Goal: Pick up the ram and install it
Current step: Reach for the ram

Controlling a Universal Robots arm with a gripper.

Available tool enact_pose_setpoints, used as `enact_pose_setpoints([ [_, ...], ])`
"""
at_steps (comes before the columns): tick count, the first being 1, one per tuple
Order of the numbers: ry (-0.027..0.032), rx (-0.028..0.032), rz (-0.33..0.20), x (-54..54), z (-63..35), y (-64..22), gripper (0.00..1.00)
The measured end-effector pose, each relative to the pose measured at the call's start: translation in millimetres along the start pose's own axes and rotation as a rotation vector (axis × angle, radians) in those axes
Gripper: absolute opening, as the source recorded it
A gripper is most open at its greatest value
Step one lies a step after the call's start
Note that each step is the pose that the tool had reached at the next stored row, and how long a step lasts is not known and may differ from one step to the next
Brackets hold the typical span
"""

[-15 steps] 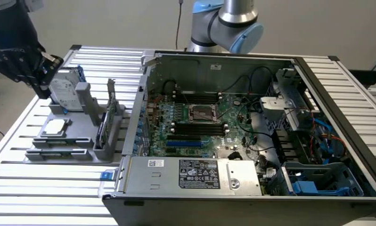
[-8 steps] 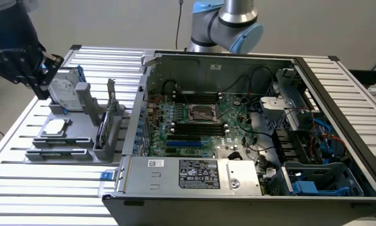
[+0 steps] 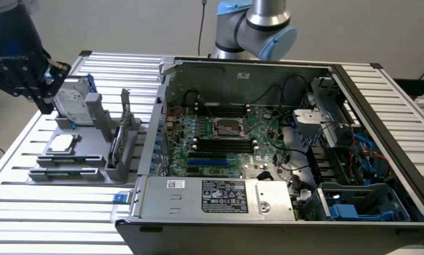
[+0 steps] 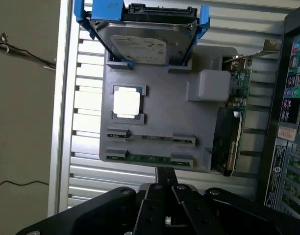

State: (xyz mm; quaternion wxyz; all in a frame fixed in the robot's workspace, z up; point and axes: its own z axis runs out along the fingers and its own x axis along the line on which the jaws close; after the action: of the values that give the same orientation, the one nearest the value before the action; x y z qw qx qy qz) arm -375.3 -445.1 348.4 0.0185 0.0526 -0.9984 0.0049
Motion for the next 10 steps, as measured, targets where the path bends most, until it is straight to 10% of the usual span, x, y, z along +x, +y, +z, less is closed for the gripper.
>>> enact_pose_setpoints([
  [10,-0.0002,0.0019,-0.012,18.2,8.2,2.0,0.11],
])
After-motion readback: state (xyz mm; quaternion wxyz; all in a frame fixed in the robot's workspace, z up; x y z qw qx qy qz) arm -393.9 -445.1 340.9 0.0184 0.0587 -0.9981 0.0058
